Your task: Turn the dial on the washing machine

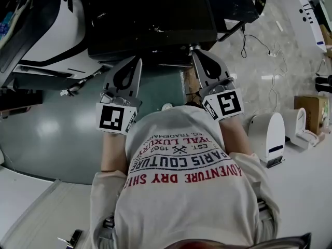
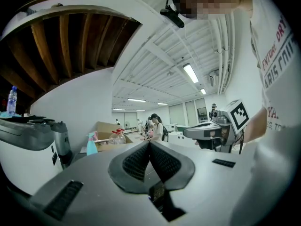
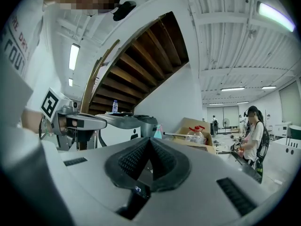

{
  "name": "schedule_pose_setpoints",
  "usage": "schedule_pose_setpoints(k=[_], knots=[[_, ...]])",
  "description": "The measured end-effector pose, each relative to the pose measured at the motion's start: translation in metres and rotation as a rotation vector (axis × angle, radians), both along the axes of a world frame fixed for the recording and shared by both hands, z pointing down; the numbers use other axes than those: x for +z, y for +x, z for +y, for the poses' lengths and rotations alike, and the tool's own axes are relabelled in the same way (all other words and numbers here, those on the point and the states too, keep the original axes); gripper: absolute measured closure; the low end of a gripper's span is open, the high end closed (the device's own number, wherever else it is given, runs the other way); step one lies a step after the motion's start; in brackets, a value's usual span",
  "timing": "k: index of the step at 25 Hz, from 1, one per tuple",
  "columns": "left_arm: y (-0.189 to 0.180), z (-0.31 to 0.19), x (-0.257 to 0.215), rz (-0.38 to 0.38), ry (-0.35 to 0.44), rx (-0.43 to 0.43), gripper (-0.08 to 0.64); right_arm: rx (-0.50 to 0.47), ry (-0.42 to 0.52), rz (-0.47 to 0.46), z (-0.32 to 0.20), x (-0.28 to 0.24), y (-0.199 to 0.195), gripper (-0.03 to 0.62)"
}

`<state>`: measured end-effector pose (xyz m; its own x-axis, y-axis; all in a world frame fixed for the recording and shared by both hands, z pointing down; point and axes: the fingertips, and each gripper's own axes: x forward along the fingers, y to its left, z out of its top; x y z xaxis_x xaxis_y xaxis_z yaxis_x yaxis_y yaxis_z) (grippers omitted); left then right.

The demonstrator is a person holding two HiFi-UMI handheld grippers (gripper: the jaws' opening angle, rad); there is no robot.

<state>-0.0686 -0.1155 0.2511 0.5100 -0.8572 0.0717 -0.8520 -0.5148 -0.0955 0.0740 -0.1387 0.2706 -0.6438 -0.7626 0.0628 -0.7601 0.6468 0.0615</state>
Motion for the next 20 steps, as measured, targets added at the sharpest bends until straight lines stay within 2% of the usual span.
schedule_pose_setpoints(k=[5, 10, 17, 20], knots=[[0.002, -0.002, 0.006, -0.008, -0.023, -0.002, 0.543, 0.011, -0.005, -0.011, -0.003, 0.003, 0.006, 0.565], [0.005, -0.005, 0.007, -0.004, -0.041, -0.022, 0.543, 0.016, -0.006, 0.017, -0.005, 0.002, 0.014, 0.565], [0.016, -0.006, 0.003, 0.025, -0.026, -0.028, 0.543, -0.019, 0.008, 0.025, -0.005, -0.001, 0.014, 0.565], [0.017, -0.004, 0.006, 0.000, -0.024, -0.024, 0.543, -0.025, 0.012, 0.033, -0.002, -0.001, 0.013, 0.565]])
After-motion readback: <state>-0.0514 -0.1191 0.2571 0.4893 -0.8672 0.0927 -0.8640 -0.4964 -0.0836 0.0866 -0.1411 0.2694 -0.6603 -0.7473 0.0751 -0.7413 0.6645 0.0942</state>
